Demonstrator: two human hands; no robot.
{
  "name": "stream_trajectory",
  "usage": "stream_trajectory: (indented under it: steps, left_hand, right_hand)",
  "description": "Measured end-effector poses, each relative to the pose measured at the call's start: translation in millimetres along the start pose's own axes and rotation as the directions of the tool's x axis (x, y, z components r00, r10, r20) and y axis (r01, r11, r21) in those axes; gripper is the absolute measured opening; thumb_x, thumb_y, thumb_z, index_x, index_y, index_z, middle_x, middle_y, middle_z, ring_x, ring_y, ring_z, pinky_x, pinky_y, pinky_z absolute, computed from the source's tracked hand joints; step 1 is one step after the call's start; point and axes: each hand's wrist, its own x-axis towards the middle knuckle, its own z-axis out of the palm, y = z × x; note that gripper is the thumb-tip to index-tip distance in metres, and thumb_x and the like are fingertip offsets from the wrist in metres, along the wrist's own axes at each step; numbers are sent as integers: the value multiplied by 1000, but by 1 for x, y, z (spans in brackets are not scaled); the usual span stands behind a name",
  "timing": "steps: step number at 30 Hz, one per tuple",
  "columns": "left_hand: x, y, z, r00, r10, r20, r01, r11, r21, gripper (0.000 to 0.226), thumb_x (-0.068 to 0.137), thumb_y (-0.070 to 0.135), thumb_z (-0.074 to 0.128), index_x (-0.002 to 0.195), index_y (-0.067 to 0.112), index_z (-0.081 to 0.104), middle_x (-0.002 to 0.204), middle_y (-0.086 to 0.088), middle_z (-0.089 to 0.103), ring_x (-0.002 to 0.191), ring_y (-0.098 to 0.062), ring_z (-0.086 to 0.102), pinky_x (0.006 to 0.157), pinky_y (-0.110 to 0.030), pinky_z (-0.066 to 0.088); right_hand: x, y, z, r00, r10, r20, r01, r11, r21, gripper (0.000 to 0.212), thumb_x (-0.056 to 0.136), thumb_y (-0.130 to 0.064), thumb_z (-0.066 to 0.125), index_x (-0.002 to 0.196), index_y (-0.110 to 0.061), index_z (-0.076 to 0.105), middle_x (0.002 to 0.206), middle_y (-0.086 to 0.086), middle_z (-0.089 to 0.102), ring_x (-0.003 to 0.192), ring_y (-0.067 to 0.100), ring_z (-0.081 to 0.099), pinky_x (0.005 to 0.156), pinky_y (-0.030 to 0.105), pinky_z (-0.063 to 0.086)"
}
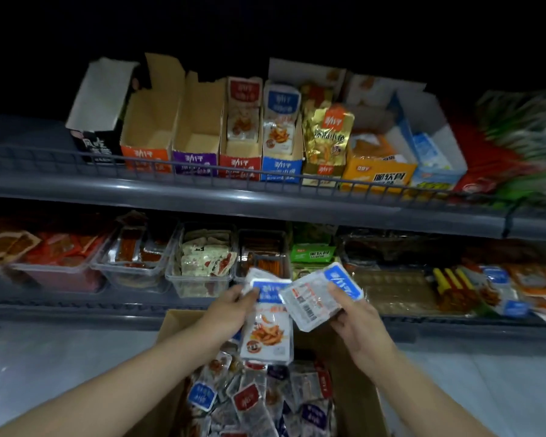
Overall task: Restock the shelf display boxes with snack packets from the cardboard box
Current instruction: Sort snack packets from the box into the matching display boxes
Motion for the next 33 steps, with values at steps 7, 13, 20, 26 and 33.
stream_trajectory:
  steps: [7, 13, 20, 26, 33]
  left_hand:
    - [-6, 15, 3, 930, 101, -354, -167, 973, -160, 28, 97, 25, 52, 110, 0, 54, 94, -16, 71, 74, -20, 69, 65, -32, 55]
    - [-6, 25, 4, 919, 144, -366, -228, 954, -195, 16, 97, 23, 52, 104, 9, 55, 90, -8, 70, 78, -18, 68, 63, -28, 56]
    - [-10, 19, 16, 917, 304, -257, -329, 942, -59, 4, 95, 21, 54, 97, 17, 55, 87, -3, 72, 76, -17, 72, 56, -19, 54]
    - [-21, 28, 37, 1000, 23, 17, -19, 978, -209, 29, 88, 39, 60, 109, 20, 64, 99, -5, 74, 91, -24, 71, 84, -35, 55]
    - [-19, 32, 33, 982, -128, 141, 170, 921, -350, 28, 95, 33, 53, 111, 12, 63, 106, -10, 72, 100, -26, 67, 91, -44, 50]
  right_hand:
    - [-25, -5, 5, 992, 82, 94, -80, 997, -23, 31, 83, -22, 65, 110, -8, 66, 106, 15, 72, 100, 33, 67, 85, 44, 52]
    - [-25, -10, 20, 993, 61, 101, -61, 998, -2, 23, 86, -24, 65, 105, -11, 69, 98, 10, 74, 88, 26, 71, 79, 41, 55]
    - [-21, -11, 24, 987, 72, 143, -54, 990, -128, 16, 93, -37, 57, 102, -24, 62, 94, 8, 75, 86, 27, 72, 73, 38, 57]
    - [-23, 0, 32, 987, -87, 136, 122, 953, -278, 20, 98, -33, 48, 110, -23, 62, 88, -7, 74, 76, 2, 70, 56, 11, 50]
    - [-11, -16, 20, 983, -183, -13, 165, 913, -372, 14, 94, -33, 57, 94, -23, 67, 91, 10, 73, 85, 29, 71, 76, 41, 56]
